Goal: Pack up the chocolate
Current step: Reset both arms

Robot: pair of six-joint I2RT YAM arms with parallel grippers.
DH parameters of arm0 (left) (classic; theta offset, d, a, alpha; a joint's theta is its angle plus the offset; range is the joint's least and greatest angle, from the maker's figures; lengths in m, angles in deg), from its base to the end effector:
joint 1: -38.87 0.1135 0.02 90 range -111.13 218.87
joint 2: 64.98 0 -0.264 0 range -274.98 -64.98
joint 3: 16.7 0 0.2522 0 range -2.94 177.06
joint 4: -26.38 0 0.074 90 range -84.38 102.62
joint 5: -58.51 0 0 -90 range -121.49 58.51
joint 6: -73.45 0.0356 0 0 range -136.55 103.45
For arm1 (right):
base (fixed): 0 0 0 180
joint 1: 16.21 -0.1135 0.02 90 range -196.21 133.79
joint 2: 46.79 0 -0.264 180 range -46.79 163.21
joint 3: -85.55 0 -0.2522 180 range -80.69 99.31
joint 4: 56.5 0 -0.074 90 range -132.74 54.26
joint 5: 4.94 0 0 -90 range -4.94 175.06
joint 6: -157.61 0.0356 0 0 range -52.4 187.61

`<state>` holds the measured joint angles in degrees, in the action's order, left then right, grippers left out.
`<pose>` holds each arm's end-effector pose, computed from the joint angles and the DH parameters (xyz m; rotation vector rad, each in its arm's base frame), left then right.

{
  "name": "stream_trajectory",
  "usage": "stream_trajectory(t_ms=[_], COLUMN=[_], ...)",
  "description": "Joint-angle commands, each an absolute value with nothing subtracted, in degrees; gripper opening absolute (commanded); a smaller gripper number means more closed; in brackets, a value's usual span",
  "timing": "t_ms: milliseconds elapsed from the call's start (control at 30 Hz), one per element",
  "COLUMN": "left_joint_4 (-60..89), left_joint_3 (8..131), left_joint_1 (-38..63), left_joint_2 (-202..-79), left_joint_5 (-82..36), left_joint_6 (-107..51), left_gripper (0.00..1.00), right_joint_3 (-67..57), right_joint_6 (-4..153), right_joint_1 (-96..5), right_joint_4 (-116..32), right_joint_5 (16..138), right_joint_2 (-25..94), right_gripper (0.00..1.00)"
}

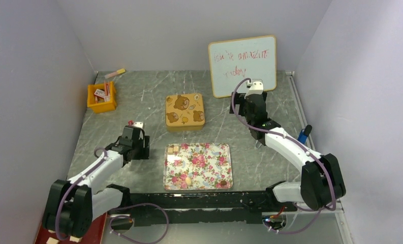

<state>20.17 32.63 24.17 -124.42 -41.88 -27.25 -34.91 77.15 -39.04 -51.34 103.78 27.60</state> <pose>0.2325 -0.0544 0.2659 -0.0613 1.8521 -0.1405 0.2754 0.1035 0.2663 -0.0021 1.9014 0.0696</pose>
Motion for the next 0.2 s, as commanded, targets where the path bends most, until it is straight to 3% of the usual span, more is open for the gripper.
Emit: stream_trajectory(t_ms=[0, 167], left_joint_4=[27.12, 27.55], left_joint_3=[31.96, 32.24], left_joint_1=[24.19, 24.19], left_joint_2=[-126.16, -126.55], left_joint_5=[-42.96, -43.14], left_joint_6=[-24.46, -24.20], left_gripper=[0.73, 0.74], right_joint_3=[-34.96, -34.55], right_joint_6=[78.07, 77.91], right_joint_1=[-39.33, -39.35], right_joint_4=[-55.03, -54.93], right_joint_5=[108.13, 108.48], right_joint_2=[28.88, 29.06], right_gripper=[1.00, 1.00])
